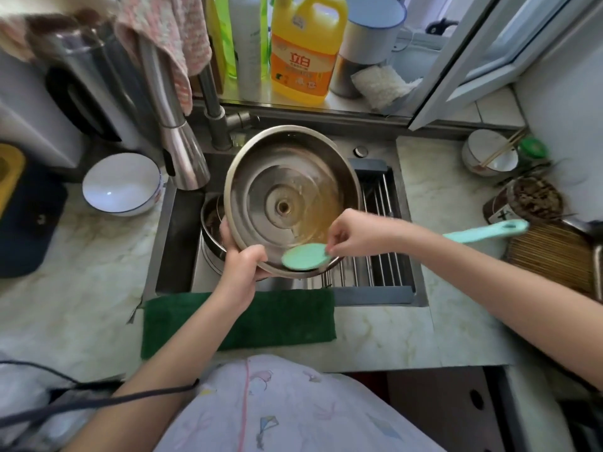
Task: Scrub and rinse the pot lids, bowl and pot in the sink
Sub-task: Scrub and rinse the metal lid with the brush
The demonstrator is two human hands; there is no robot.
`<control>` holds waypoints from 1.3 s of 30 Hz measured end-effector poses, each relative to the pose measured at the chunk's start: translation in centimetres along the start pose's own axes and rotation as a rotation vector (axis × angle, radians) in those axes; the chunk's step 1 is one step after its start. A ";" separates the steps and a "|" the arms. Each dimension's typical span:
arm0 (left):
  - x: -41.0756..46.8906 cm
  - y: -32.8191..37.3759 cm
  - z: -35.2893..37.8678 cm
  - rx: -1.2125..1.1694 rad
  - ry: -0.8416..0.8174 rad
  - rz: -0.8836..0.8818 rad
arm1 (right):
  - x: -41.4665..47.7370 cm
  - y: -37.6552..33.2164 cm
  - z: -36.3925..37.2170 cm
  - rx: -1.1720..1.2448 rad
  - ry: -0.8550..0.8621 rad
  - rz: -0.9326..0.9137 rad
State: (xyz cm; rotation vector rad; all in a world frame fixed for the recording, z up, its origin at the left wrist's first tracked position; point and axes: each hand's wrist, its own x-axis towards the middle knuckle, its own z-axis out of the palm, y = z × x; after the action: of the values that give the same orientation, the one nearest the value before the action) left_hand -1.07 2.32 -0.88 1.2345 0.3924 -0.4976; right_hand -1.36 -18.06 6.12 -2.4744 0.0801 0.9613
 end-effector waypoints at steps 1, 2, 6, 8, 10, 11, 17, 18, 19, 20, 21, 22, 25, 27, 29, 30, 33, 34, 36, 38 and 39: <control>0.2 -0.2 -0.1 -0.033 -0.008 -0.053 | 0.0 -0.9 1.0 0.192 -0.040 0.016; 0.4 -0.4 -0.2 -0.073 -0.017 -0.110 | -0.1 -1.7 2.1 0.348 -0.031 0.040; 0.9 0.0 -1.3 -0.143 -0.002 -0.197 | -0.3 -3.0 4.0 0.469 0.063 0.070; 0.9 0.1 -1.9 -0.140 0.012 -0.179 | -0.7 -2.8 2.7 0.229 0.050 0.067; 0.7 0.1 -2.3 -0.123 -0.020 -0.184 | -1.2 -2.7 0.9 -0.136 0.077 0.147; 0.6 0.2 -2.4 -0.111 -0.042 -0.199 | -1.3 -2.6 0.2 -0.310 0.114 0.204; -0.1 2.2 -3.3 -0.075 -0.213 -0.415 | 0.6 -2.6 -3.4 -0.770 0.446 0.327; -0.2 2.5 -3.4 -0.080 -0.234 -0.466 | 1.2 -2.5 -3.3 -0.796 0.536 0.211; -0.5 2.8 -3.5 -0.089 -0.257 -0.513 | 1.8 -2.4 -3.1 -0.851 0.631 0.059; -0.8 3.1 -3.6 -0.096 -0.284 -0.549 | 2.3 -2.5 -2.7 -0.874 0.716 -0.090; -1.1 3.4 -3.7 -0.094 -0.307 -0.574 | 2.7 -2.5 -2.4 -0.884 0.774 -0.229; -1.3 3.7 -3.9 -0.082 -0.327 -0.593 | 3.2 -2.6 -2.2 -0.894 0.788 -0.318; -1.6 4.6 -4.6 -0.019 -0.352 -0.642 | 4.2 -4.0 -1.7 -0.848 0.691 -0.495; -1.5 5.0 -5.5 0.005 -0.372 -0.665 | 5.0 -5.3 -1.5 -0.820 0.537 -0.623; -1.4 5.2 -6.5 0.027 -0.390 -0.674 | 5.7 -6.6 -1.1 -0.843 0.354 -0.668; -1.3 5.3 -7.0 0.051 -0.401 -0.672 | 6.0 -7.2 -0.8 -0.831 0.308 -0.710; -1.0 6.0 -8.4 0.202 -0.435 -0.650 | 6.8 -8.7 -0.5 -0.855 0.328 -0.853; -0.9 6.5 -8.7 0.262 -0.446 -0.638 | 7.1 -8.8 -0.6 -0.881 0.361 -0.865; -0.7 7.6 -9.2 0.331 -0.453 -0.618 | 7.5 -8.7 -1.4 -0.894 0.428 -0.810; -0.4 8.1 -9.9 0.334 -0.440 -0.605 | 7.5 -8.3 -2.8 -0.887 0.453 -0.703; -0.2 8.1 -10.1 0.324 -0.430 -0.602 | 7.4 -7.8 -3.6 -0.901 0.440 -0.625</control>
State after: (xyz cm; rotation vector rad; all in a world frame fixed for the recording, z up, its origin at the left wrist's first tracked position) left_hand 3.13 14.05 2.73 1.2657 0.3167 -1.3594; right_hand 8.14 -11.92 6.87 -3.1111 -1.1370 0.1530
